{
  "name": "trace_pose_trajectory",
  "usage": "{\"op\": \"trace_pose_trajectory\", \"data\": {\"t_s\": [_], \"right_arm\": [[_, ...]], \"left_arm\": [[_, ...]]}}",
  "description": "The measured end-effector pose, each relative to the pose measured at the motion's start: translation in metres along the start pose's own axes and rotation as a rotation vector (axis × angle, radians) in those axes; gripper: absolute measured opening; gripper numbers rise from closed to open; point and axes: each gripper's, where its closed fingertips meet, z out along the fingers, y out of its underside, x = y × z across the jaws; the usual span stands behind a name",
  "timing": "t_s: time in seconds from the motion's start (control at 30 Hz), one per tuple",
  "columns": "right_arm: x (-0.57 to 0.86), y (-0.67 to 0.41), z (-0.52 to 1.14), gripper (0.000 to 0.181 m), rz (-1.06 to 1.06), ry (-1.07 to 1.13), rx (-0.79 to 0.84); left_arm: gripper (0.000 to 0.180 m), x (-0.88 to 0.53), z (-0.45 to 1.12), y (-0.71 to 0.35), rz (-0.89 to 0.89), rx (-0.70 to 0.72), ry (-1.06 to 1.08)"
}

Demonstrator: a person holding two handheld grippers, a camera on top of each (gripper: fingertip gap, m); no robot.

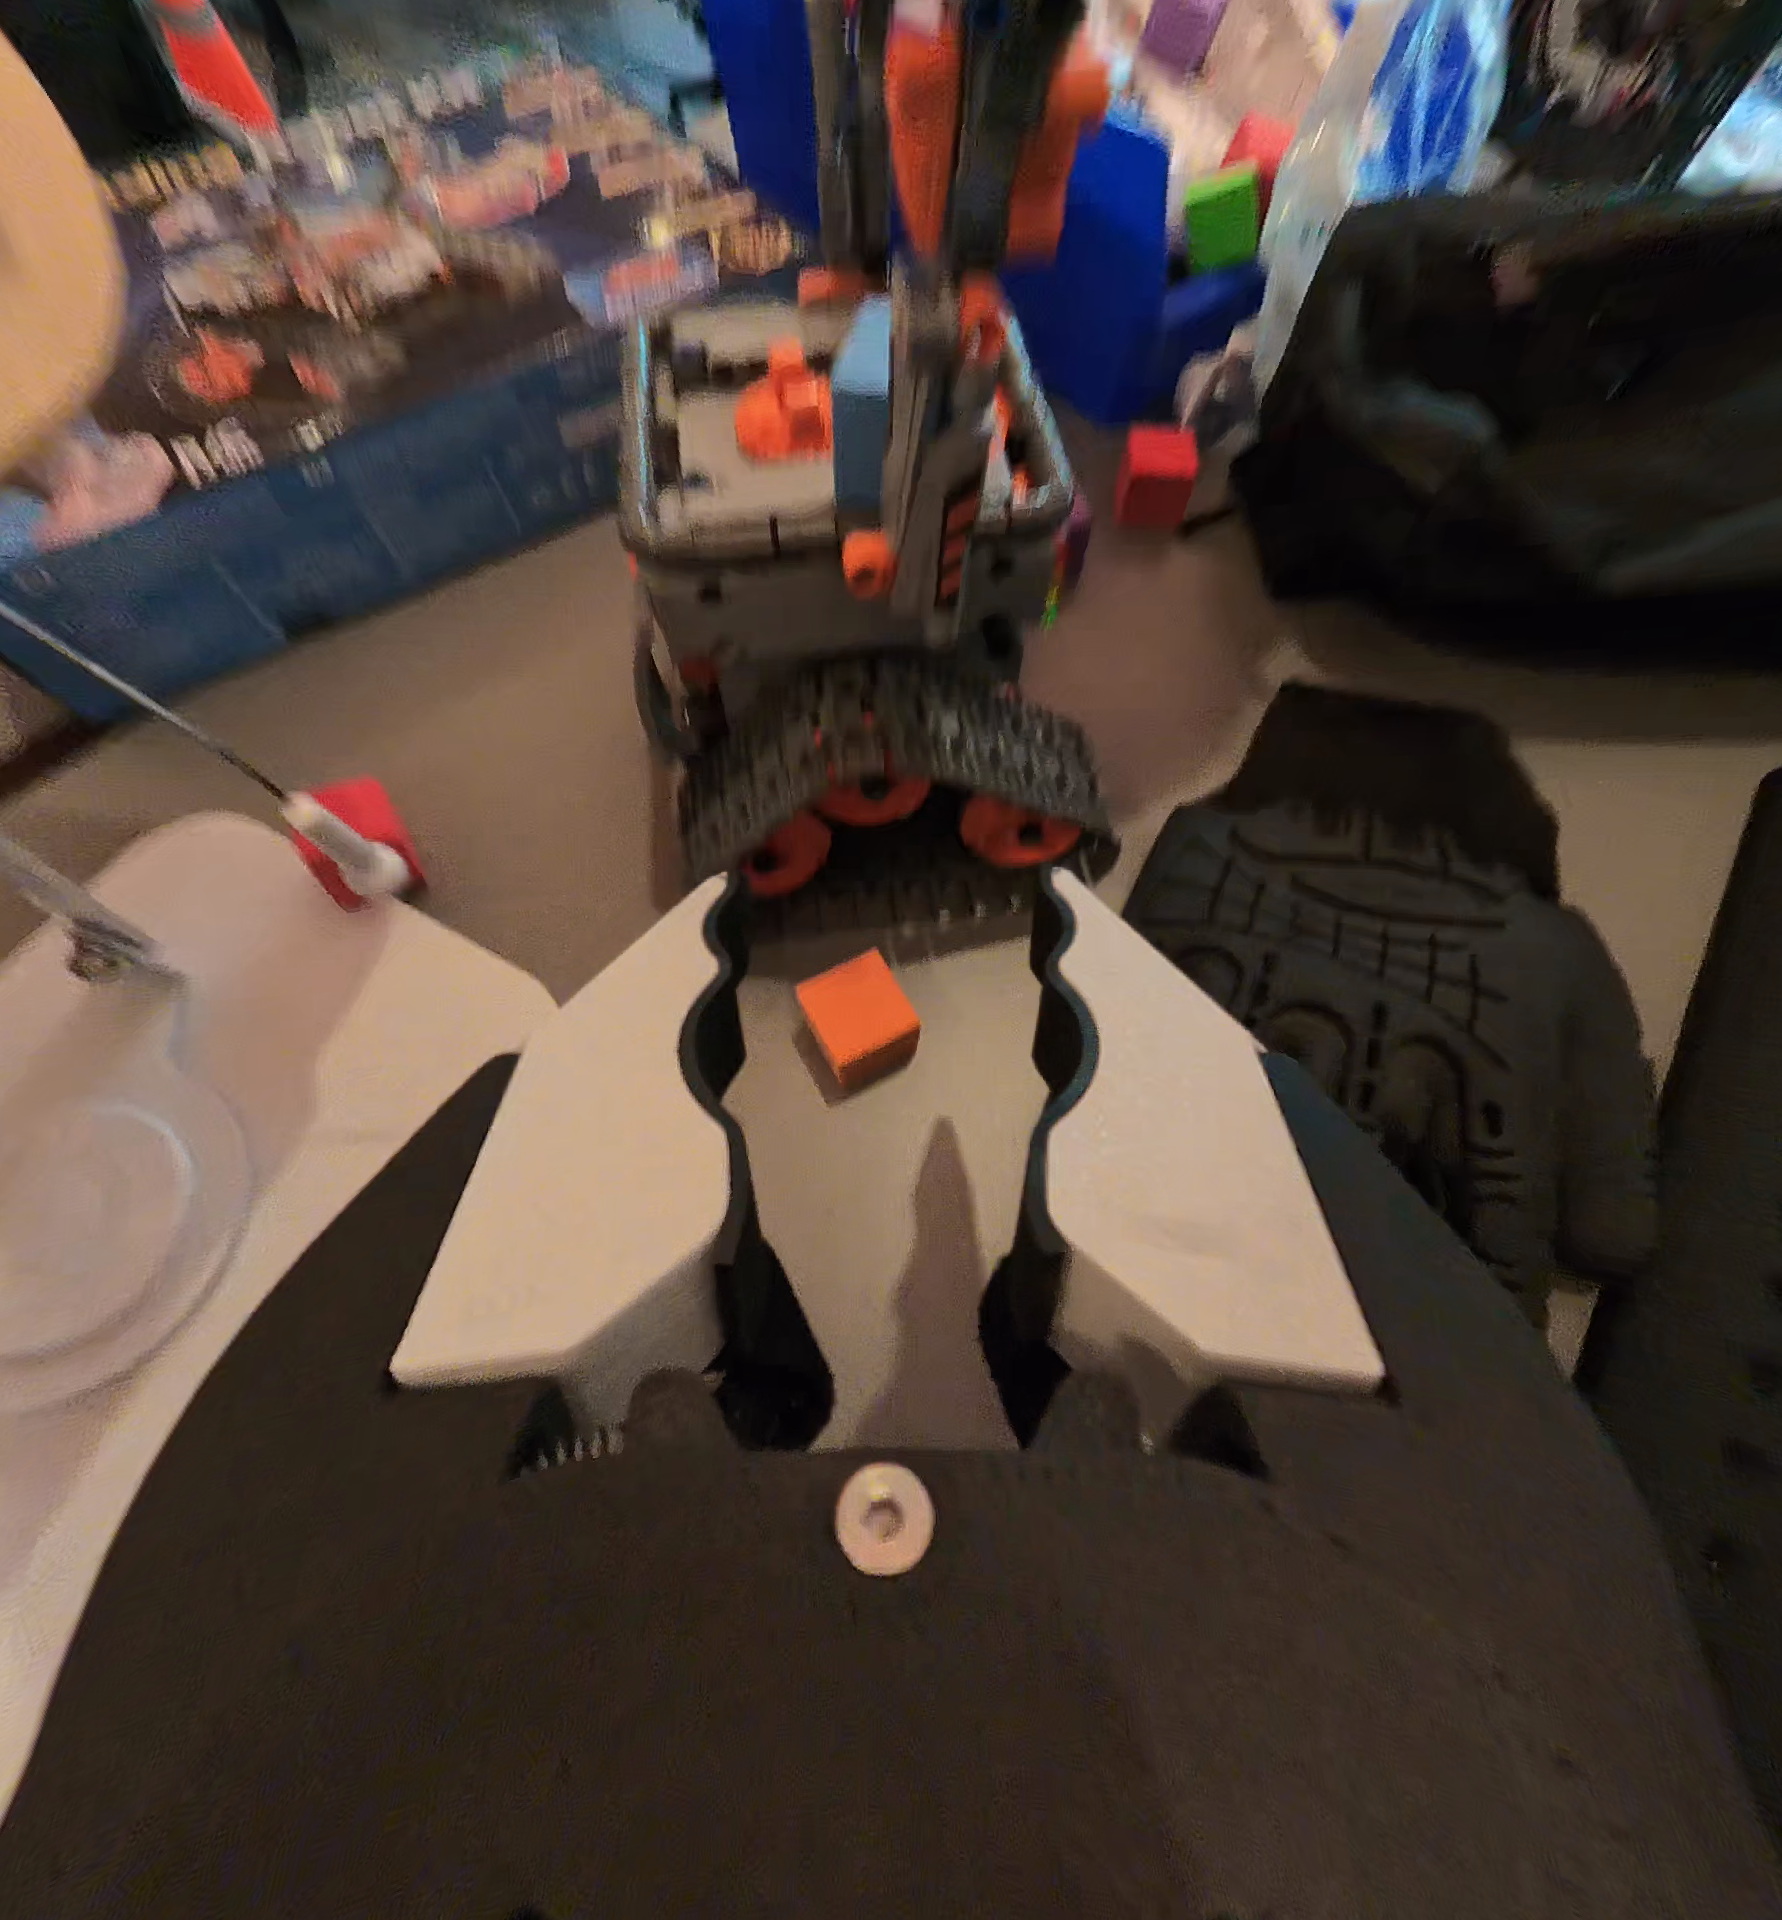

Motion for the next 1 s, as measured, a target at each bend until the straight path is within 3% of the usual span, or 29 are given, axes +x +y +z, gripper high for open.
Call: {"op": "trace_pose_trajectory", "data": {"t_s": [0.17,0.27,0.33,0.4,0.47,0.57,0.7,0.8,0.9,1.0], "right_arm": [[-0.022,0.014,0.012,0.041,0.018,0.035,0.004],[-0.023,0.017,0.024,0.04,0.031,0.085,0.009],[-0.024,0.017,0.03,0.038,0.039,0.094,0.027],[-0.026,0.017,0.032,0.035,0.044,0.09,0.041],[-0.026,0.016,0.032,0.035,0.053,0.088,0.062],[-0.022,0.013,0.04,0.042,0.071,0.095,0.081],[-0.001,0.011,0.067,0.054,0.095,0.175,0.094],[0.018,0.012,0.09,0.054,0.054,0.24,0.061],[0.031,0.013,0.109,0.056,0.02,0.262,0.018],[0.038,0.015,0.118,0.054,-0.051,0.29,-0.08]], "left_arm": [[0.055,0.001,0.033,0.052,0.013,-0.198,-0.044],[0.051,0.001,0.045,0.058,0.004,-0.231,-0.066],[0.029,-0.005,0.046,0.056,0.001,-0.223,-0.108],[0.022,-0.008,0.044,0.056,-0.008,-0.217,-0.118],[0.003,-0.008,0.038,0.052,-0.006,-0.195,-0.115],[0.0,-0.004,0.031,0.051,-0.017,-0.192,-0.08],[0.045,-0.01,0.029,0.057,-0.043,-0.211,-0.101],[0.064,-0.01,0.03,0.061,-0.076,-0.201,-0.108],[0.068,-0.009,0.033,0.071,-0.072,-0.229,-0.122],[0.061,-0.01,0.033,0.078,-0.064,-0.254,-0.129]]}}
